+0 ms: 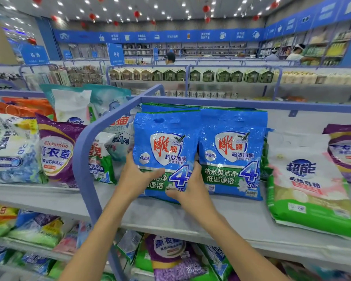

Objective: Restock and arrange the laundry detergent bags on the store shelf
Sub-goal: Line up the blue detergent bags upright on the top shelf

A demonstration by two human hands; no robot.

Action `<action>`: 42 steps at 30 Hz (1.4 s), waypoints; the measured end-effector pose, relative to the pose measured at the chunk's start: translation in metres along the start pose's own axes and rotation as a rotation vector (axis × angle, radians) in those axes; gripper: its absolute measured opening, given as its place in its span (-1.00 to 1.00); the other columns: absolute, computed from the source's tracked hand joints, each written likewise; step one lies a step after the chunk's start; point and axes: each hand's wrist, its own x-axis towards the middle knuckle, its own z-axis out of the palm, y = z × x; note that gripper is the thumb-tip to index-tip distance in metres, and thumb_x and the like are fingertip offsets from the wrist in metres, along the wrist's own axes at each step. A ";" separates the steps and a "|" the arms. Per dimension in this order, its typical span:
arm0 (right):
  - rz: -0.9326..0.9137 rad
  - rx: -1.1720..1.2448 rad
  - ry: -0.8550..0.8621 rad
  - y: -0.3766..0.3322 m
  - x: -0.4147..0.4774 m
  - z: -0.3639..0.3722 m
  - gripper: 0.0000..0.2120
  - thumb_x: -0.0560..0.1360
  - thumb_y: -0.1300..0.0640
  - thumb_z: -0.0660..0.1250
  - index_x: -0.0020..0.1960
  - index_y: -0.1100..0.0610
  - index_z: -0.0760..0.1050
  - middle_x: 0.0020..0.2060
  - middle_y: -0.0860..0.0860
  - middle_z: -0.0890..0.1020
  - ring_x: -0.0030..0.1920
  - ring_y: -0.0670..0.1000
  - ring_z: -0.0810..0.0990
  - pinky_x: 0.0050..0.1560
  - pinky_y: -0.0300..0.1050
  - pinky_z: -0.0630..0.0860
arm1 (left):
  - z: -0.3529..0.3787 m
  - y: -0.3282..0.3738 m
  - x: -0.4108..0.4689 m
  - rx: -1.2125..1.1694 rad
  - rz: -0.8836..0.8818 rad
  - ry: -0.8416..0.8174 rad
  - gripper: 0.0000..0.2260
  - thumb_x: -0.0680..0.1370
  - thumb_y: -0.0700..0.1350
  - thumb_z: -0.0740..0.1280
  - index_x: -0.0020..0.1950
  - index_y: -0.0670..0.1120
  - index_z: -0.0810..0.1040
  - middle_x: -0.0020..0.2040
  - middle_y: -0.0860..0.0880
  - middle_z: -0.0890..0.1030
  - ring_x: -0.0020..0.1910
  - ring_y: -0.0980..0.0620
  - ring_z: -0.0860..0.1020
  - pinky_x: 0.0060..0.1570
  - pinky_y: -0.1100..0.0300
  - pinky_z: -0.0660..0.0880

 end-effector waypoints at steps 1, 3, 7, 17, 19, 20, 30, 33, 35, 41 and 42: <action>-0.016 -0.014 0.007 0.000 0.001 -0.001 -0.03 0.31 0.13 0.65 0.47 -0.06 0.07 0.35 -0.04 0.44 0.29 0.01 0.53 0.30 0.05 0.53 | -0.003 -0.005 -0.002 0.063 0.037 -0.064 -0.07 0.24 -0.07 0.71 0.45 0.07 0.22 0.25 0.12 0.56 0.21 0.07 0.57 0.24 0.06 0.49; -0.024 -0.051 0.002 -0.002 0.003 -0.002 -0.02 0.36 0.14 0.63 0.53 -0.01 0.05 0.38 -0.02 0.39 0.33 0.03 0.47 0.33 0.06 0.49 | -0.005 -0.011 -0.001 0.141 0.066 -0.114 0.15 0.12 -0.04 0.73 0.54 0.07 0.10 0.26 0.18 0.51 0.25 0.08 0.53 0.26 0.06 0.47; -0.047 -0.068 0.005 0.000 0.003 -0.002 0.02 0.40 0.07 0.60 0.59 -0.02 -0.03 0.45 -0.04 0.36 0.38 0.02 0.44 0.38 0.09 0.46 | -0.001 -0.016 -0.001 0.136 0.113 -0.033 0.21 0.04 0.04 0.71 0.57 0.11 0.12 0.28 0.18 0.55 0.26 0.05 0.56 0.25 -0.04 0.52; -0.041 -0.189 -0.005 0.011 -0.008 -0.015 -0.52 0.49 -0.07 0.50 0.31 0.03 0.40 0.16 -0.01 0.55 0.18 0.03 0.55 0.20 0.04 0.53 | 0.018 -0.027 -0.028 0.273 0.229 0.086 -0.12 0.19 -0.13 0.72 0.37 -0.06 0.32 0.22 -0.02 0.59 0.18 -0.10 0.58 -0.08 0.06 0.47; -0.043 -0.179 -0.006 0.011 -0.005 -0.017 -0.56 0.50 0.01 0.51 0.28 0.04 0.41 0.15 -0.01 0.56 0.16 0.03 0.57 0.17 0.02 0.54 | 0.019 -0.023 -0.030 0.268 0.251 0.109 -0.16 0.18 -0.19 0.72 0.33 -0.01 0.34 0.16 0.07 0.58 0.10 0.00 0.56 -0.18 0.23 0.41; -0.040 -0.174 -0.005 0.010 -0.002 -0.018 -0.57 0.49 0.04 0.52 0.26 0.05 0.41 0.13 0.00 0.57 0.15 0.04 0.58 0.15 0.02 0.54 | 0.019 -0.019 -0.031 0.260 0.257 0.119 -0.16 0.17 -0.20 0.71 0.32 0.03 0.34 0.15 0.12 0.57 0.08 0.06 0.53 -0.19 0.31 0.38; -0.027 -0.254 -0.006 0.008 -0.003 -0.018 -0.58 0.53 -0.04 0.47 0.26 0.07 0.38 0.15 0.02 0.55 0.17 0.07 0.56 0.18 0.08 0.53 | 0.022 -0.020 -0.036 0.390 0.196 0.146 -0.18 0.26 -0.02 0.68 0.38 -0.01 0.30 0.27 -0.03 0.57 0.20 -0.11 0.58 -0.06 0.05 0.47; -0.048 -0.337 -0.020 0.006 -0.007 -0.023 -0.60 0.55 -0.04 0.44 0.27 0.09 0.39 0.15 0.03 0.56 0.16 0.08 0.56 0.15 0.04 0.53 | 0.024 -0.018 -0.041 0.504 0.188 0.130 -0.17 0.32 0.05 0.64 0.45 -0.09 0.29 0.33 -0.10 0.52 0.26 -0.17 0.54 0.04 -0.01 0.51; -0.062 -0.389 -0.048 0.006 -0.010 -0.031 -0.65 0.59 -0.01 0.40 0.27 0.10 0.39 0.16 0.04 0.55 0.17 0.09 0.56 0.13 0.03 0.52 | 0.023 -0.014 -0.049 0.559 0.198 0.128 -0.19 0.38 0.08 0.60 0.49 -0.08 0.27 0.37 -0.10 0.48 0.31 -0.16 0.50 0.10 -0.03 0.51; -0.129 -0.546 -0.156 0.005 -0.046 -0.079 -0.46 0.67 -0.10 0.24 0.58 0.09 0.26 0.45 0.03 0.45 0.43 0.09 0.43 0.38 0.07 0.43 | 0.015 -0.003 -0.088 0.679 0.172 0.095 -0.27 0.51 0.20 0.43 0.55 -0.12 0.31 0.47 -0.13 0.45 0.42 -0.16 0.43 0.30 -0.10 0.47; -0.137 -0.570 -0.147 0.006 -0.057 -0.090 -0.45 0.68 -0.12 0.21 0.59 0.08 0.25 0.48 0.02 0.43 0.45 0.07 0.41 0.39 0.05 0.42 | 0.019 0.001 -0.098 0.675 0.176 0.088 -0.30 0.52 0.19 0.42 0.54 -0.14 0.35 0.46 -0.13 0.46 0.42 -0.15 0.43 0.33 -0.10 0.46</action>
